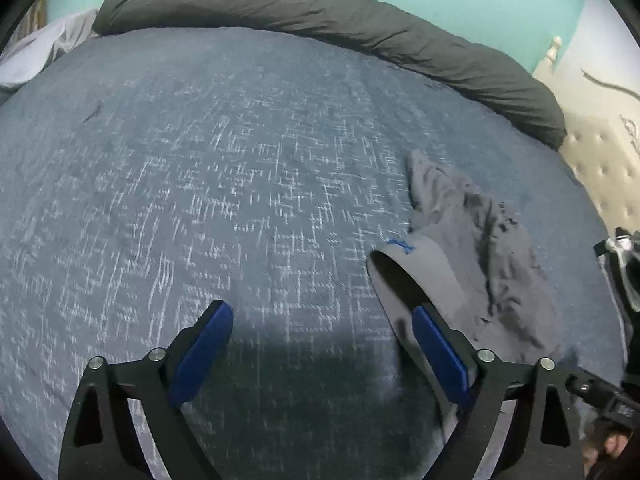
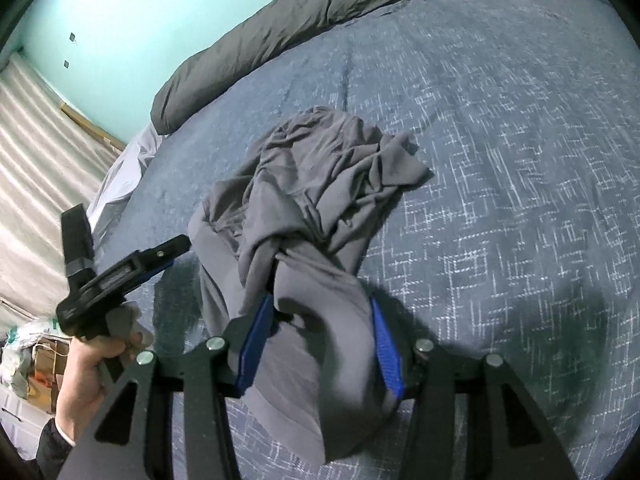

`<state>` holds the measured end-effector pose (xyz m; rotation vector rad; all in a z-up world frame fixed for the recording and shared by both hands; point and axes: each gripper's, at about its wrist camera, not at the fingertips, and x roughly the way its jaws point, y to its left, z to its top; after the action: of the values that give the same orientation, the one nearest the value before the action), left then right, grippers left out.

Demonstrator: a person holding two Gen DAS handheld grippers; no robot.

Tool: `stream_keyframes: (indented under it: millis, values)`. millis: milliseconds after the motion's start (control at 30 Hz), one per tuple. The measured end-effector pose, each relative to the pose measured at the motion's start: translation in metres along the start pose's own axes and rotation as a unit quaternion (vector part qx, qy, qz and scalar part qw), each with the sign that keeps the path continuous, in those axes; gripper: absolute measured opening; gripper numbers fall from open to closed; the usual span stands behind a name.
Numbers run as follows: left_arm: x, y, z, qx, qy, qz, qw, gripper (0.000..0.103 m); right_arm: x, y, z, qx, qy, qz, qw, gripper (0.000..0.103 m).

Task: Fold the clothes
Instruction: 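Grasp the blue-printed waistband with the left gripper while the right gripper holds the garment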

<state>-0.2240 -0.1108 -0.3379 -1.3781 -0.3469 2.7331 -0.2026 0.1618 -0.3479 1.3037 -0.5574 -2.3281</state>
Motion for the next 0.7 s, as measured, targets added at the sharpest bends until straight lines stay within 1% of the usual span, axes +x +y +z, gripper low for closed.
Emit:
stream_keyframes:
  millis: [67, 133, 200, 233, 267, 333, 367, 433, 500, 567, 600, 633, 667, 700]
  values:
    - [0.004, -0.002, 0.006, 0.01, 0.002, 0.0, 1.0, 0.087, -0.001, -0.002, 0.0, 0.001, -0.001, 0.001, 1.0, 0.05]
    - [0.007, -0.007, 0.009, 0.017, 0.003, -0.005, 0.9998, 0.087, -0.002, -0.004, -0.001, 0.003, -0.002, 0.002, 1.0, 0.05]
    - [0.009, -0.01, 0.011, 0.022, 0.005, -0.008, 0.9997, 0.083, -0.003, -0.005, -0.001, 0.005, -0.003, 0.003, 1.0, 0.05]
    - [0.011, -0.011, 0.012, 0.025, 0.008, -0.012, 0.9996, 0.076, -0.004, -0.006, -0.002, 0.005, -0.003, 0.003, 1.0, 0.05]
    - [0.012, -0.014, 0.014, 0.03, 0.01, -0.015, 0.9994, 0.072, -0.005, -0.007, -0.002, 0.006, -0.004, 0.004, 1.0, 0.05]
    - [0.014, -0.019, 0.016, 0.039, 0.015, -0.018, 0.9989, 0.07, -0.005, -0.008, -0.002, 0.006, -0.003, 0.006, 1.0, 0.05]
    - [0.015, -0.021, 0.017, 0.046, 0.018, -0.019, 0.9986, 0.066, -0.005, -0.008, -0.002, 0.007, -0.004, 0.007, 1.0, 0.05]
    - [0.017, -0.023, 0.018, 0.056, 0.025, -0.02, 0.9979, 0.061, -0.006, -0.009, -0.002, 0.009, -0.005, 0.009, 1.0, 0.05]
    - [0.021, -0.027, 0.023, 0.06, 0.029, -0.024, 0.9975, 0.059, -0.006, -0.009, -0.001, 0.011, -0.006, 0.01, 1.0, 0.05]
    - [0.022, -0.032, 0.023, 0.066, 0.031, -0.026, 0.997, 0.052, -0.007, -0.01, -0.002, 0.013, -0.007, 0.011, 1.0, 0.05]
    - [0.022, -0.034, 0.023, 0.071, 0.032, -0.027, 0.9966, 0.05, -0.008, -0.011, -0.002, 0.014, -0.007, 0.012, 1.0, 0.05]
    - [0.023, -0.036, 0.023, 0.075, 0.033, -0.028, 0.9962, 0.045, -0.008, -0.011, -0.002, 0.015, -0.008, 0.013, 1.0, 0.05]
    - [0.024, -0.038, 0.023, 0.078, 0.036, -0.03, 0.9958, 0.037, -0.009, -0.012, -0.002, 0.015, -0.008, 0.013, 1.0, 0.05]
    - [0.024, -0.039, 0.022, 0.082, 0.038, -0.034, 0.9953, 0.033, -0.009, -0.012, -0.002, 0.016, -0.008, 0.014, 1.0, 0.05]
